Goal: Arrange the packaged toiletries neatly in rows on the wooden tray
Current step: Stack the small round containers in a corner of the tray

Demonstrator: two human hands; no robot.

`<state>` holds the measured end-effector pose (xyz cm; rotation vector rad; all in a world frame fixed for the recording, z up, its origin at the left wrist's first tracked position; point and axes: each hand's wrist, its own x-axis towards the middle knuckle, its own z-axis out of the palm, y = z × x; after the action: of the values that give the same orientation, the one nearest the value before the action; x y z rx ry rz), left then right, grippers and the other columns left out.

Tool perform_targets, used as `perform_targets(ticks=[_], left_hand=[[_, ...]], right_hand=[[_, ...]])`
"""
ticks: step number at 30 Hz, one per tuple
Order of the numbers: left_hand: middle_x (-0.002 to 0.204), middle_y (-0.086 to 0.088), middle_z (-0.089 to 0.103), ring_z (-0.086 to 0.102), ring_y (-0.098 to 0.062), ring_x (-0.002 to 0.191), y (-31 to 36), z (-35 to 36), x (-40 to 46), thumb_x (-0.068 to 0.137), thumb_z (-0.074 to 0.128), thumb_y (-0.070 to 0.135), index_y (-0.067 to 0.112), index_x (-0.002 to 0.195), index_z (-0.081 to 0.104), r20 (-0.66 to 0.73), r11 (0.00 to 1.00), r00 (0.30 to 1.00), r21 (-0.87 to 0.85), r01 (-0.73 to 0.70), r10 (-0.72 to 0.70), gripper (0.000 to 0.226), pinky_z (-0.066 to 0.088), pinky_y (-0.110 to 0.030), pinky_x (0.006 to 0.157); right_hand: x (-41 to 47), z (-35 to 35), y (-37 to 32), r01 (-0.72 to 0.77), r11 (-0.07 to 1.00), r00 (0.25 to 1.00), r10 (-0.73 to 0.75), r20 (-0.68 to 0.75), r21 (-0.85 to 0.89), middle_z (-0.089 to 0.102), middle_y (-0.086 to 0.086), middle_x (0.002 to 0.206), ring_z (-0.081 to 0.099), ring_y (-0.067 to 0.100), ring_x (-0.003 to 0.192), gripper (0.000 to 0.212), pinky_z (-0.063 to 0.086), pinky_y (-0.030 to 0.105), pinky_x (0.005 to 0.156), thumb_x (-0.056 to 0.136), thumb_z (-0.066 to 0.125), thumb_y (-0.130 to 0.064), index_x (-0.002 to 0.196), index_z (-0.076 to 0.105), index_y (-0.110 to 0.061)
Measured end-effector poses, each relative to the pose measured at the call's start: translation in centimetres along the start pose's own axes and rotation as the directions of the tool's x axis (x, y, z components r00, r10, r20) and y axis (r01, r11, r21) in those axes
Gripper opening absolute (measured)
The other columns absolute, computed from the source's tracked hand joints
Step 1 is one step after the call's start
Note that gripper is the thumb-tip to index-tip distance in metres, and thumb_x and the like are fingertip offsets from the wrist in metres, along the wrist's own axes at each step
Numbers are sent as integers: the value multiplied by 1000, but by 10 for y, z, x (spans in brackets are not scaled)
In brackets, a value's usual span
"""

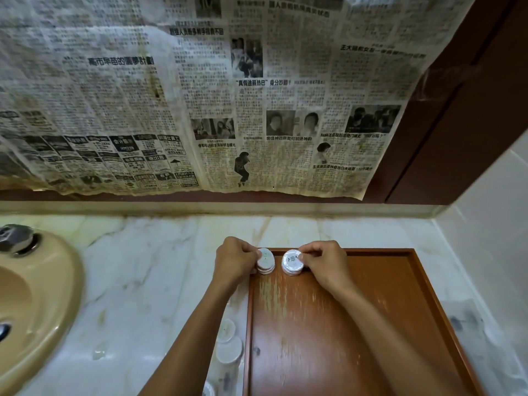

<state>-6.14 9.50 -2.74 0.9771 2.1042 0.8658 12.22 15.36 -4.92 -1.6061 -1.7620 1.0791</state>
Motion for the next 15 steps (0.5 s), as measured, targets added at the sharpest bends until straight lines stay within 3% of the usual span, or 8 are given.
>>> perform_targets(ticks=[4, 7, 9, 12, 15], left_hand=[[74, -2, 72, 68, -21, 69, 2, 2, -4, 80, 67, 17, 15, 81, 77, -32, 991, 998, 125, -56, 60, 10, 57, -36, 71], [81, 1, 71, 64, -18, 77, 1, 2, -6, 78, 68, 21, 18, 90, 76, -59, 976, 992, 196, -94, 108, 15, 48, -27, 67], [73, 6, 67, 60, -14, 73, 0, 2, -8, 77, 70, 24, 21, 93, 76, -57, 960, 984, 235, -152, 170, 17, 40, -23, 60], [61, 10, 58, 55, -9, 64, -2, 2, -11, 70, 74, 34, 25, 87, 76, 9, 914, 965, 317, -253, 264, 19, 33, -22, 50], [81, 7, 64, 57, -12, 75, -6, 5, -11, 70, 76, 44, 26, 97, 75, 47, 873, 950, 384, -301, 308, 32, 37, -24, 55]], right_hand=[[-4, 2, -1, 41, 999, 999, -42, -33, -33, 67, -13, 72, 60, -3, 68, 12, 42, 6, 57, 79, 73, -7, 89, 77, -14], [-9, 2, -3, 63, 998, 997, -63, -44, -9, 64, -18, 68, 60, -7, 66, 9, 41, 5, 57, 76, 78, -12, 85, 76, -13], [-15, 3, -3, 91, 996, 995, -91, -46, -9, 64, -17, 67, 60, -8, 67, 11, 41, 6, 57, 74, 81, -18, 83, 74, -16], [-24, 8, -1, 130, 992, 990, -130, -56, -11, 65, -15, 79, 60, 0, 69, 24, 41, 8, 58, 69, 86, -24, 89, 72, -21], [-30, 16, 5, 200, 978, 975, -204, -90, -55, 62, -8, 93, 59, 7, 79, 34, 43, 11, 66, 67, 87, -21, 96, 70, -16]])
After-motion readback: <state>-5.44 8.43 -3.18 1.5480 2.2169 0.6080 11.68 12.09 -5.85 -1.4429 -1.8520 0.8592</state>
